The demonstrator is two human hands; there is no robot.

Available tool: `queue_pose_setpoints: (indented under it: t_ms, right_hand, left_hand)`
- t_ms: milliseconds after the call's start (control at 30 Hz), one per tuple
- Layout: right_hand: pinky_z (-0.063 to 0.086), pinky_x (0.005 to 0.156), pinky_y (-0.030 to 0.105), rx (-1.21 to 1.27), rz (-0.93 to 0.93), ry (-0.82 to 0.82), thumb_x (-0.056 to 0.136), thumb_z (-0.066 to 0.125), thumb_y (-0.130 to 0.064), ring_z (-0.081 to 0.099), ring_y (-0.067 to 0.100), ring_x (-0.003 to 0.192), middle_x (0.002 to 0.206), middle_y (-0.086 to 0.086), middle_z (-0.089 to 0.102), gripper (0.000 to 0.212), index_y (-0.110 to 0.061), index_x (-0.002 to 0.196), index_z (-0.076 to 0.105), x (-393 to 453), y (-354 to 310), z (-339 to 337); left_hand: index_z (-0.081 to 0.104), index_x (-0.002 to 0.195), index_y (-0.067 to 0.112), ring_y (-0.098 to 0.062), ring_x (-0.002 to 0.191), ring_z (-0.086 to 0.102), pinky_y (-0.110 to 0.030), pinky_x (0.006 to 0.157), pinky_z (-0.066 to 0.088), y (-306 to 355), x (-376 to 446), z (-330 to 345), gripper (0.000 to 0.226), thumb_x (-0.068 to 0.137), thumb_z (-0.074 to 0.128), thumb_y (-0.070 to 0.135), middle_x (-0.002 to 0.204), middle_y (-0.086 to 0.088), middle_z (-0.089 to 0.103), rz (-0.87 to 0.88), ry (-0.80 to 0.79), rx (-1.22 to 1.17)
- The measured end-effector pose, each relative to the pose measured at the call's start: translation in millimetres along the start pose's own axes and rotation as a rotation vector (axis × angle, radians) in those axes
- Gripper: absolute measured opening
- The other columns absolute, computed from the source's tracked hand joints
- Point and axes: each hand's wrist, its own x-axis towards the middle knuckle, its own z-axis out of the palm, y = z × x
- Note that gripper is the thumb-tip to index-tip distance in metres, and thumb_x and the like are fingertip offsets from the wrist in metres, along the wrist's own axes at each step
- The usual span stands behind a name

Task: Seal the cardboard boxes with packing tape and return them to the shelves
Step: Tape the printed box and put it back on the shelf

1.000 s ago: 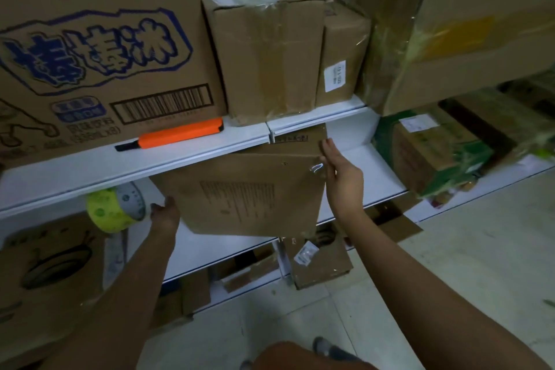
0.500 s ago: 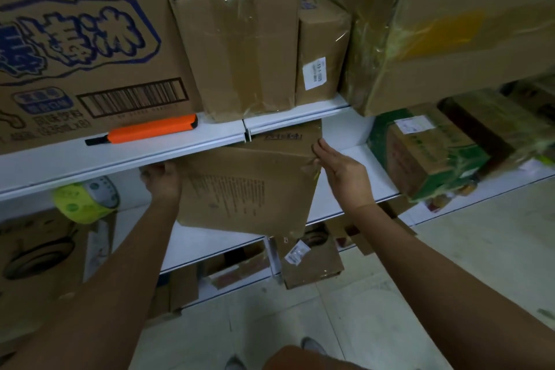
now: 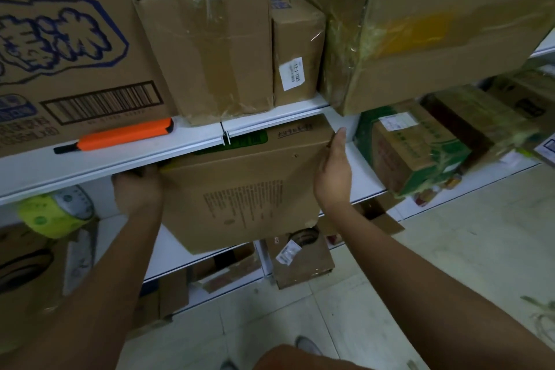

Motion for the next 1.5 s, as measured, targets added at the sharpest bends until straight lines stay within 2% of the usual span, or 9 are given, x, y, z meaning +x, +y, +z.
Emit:
queue_pose_setpoints:
  t_ms: [100, 300, 633, 800, 867, 1033, 1233, 1367, 1500]
  right_hand:
    - [0.002, 0.123, 0.022, 0.081, 0.020, -0.033, 0.108, 0.032, -0.027, -0.002, 0.016, 0.153, 0.166, 0.006, -0.013, 0.071, -0.010, 0.156, -0.018, 4, -5, 16]
    - [-0.020, 0.103, 0.002, 0.135, 0.175, -0.084, 0.106, 0.031, -0.045, -0.012, 0.019, 0.152, 0.163, 0.012, -0.023, 0.081, 0.000, 0.153, -0.018, 16, -18, 34]
    - [0.037, 0.105, 0.039, 0.296, 0.336, -0.646, 0.087, 0.034, -0.082, 0.052, 0.033, 0.128, 0.144, 0.008, 0.053, 0.093, -0.020, 0.156, 0.026, -36, -70, 56]
    - [0.041, 0.110, 0.048, 0.402, 0.438, -0.529, 0.063, 0.055, -0.081, 0.053, 0.031, 0.129, 0.143, 0.005, 0.054, 0.117, -0.017, 0.156, 0.024, -28, -69, 59]
    - [0.041, 0.111, 0.047, 0.408, 0.410, -0.529, 0.067, 0.059, -0.070, 0.052, 0.029, 0.129, 0.145, 0.003, 0.053, 0.110, -0.023, 0.158, 0.018, -21, -66, 49]
    - [0.037, 0.114, 0.046, 0.331, 0.217, -0.531, 0.090, 0.055, -0.050, 0.045, 0.028, 0.137, 0.158, -0.004, 0.036, 0.093, -0.035, 0.158, -0.007, -15, -57, 27]
    - [0.037, 0.100, 0.025, 0.446, 0.212, -0.572, 0.101, 0.050, -0.034, 0.048, 0.012, 0.118, 0.140, -0.013, 0.044, 0.082, -0.033, 0.158, -0.009, -30, -57, 7]
    - [0.054, 0.095, 0.035, 0.590, 0.286, -0.620, 0.100, 0.056, -0.033, 0.060, 0.014, 0.112, 0.143, -0.010, 0.047, 0.083, -0.041, 0.156, -0.005, -46, -60, 15]
    - [0.057, 0.092, 0.043, 0.712, 0.375, -0.657, 0.095, 0.062, -0.027, 0.066, 0.017, 0.107, 0.142, -0.005, 0.052, 0.088, -0.041, 0.157, 0.001, -41, -69, 26]
  left_hand:
    - [0.052, 0.130, 0.005, -0.046, 0.119, 0.054, -0.050, 0.101, 0.042, -3, -10, -1, 0.050, 0.097, 0.052, 0.043, 0.127, -0.025, 0.058, 0.015, -0.009, 0.098]
    - [0.041, 0.136, 0.002, -0.048, 0.115, 0.056, -0.051, 0.095, 0.044, 5, -26, -14, 0.059, 0.098, 0.051, 0.045, 0.127, -0.029, 0.058, 0.026, -0.036, 0.194]
    - [0.047, 0.111, 0.007, -0.037, 0.098, 0.063, -0.044, 0.081, 0.051, 11, -93, -9, 0.066, 0.082, 0.067, 0.062, 0.111, -0.015, 0.060, 0.101, -0.163, 0.126]
    - [0.060, 0.081, 0.028, -0.024, 0.087, 0.072, -0.049, 0.079, 0.060, -13, -102, -20, 0.031, 0.088, 0.063, 0.058, 0.090, 0.002, 0.069, 0.078, -0.395, -0.145]
    - [0.061, 0.095, 0.022, -0.025, 0.094, 0.072, -0.044, 0.081, 0.060, -17, -98, -24, 0.021, 0.097, 0.060, 0.043, 0.100, -0.002, 0.068, 0.045, -0.366, -0.225]
    - [0.024, 0.155, 0.015, -0.020, 0.140, 0.037, -0.021, 0.101, 0.030, 9, -76, -18, 0.065, 0.101, 0.053, 0.038, 0.155, -0.007, 0.034, -0.085, -0.300, -0.285]
    - [0.054, 0.135, 0.022, -0.015, 0.111, 0.055, -0.020, 0.089, 0.042, 6, -90, -34, 0.050, 0.089, 0.068, 0.034, 0.132, -0.008, 0.055, -0.031, -0.465, -0.231]
    - [0.047, 0.138, 0.045, 0.004, 0.116, 0.050, -0.015, 0.096, 0.046, -31, -131, -67, 0.067, 0.079, 0.078, 0.042, 0.130, 0.004, 0.044, 0.127, -0.645, -0.219]
    - [0.054, 0.138, 0.039, -0.007, 0.130, 0.041, -0.011, 0.101, 0.044, -34, -150, -75, 0.057, 0.086, 0.075, 0.031, 0.140, 0.003, 0.031, 0.297, -0.612, -0.149]
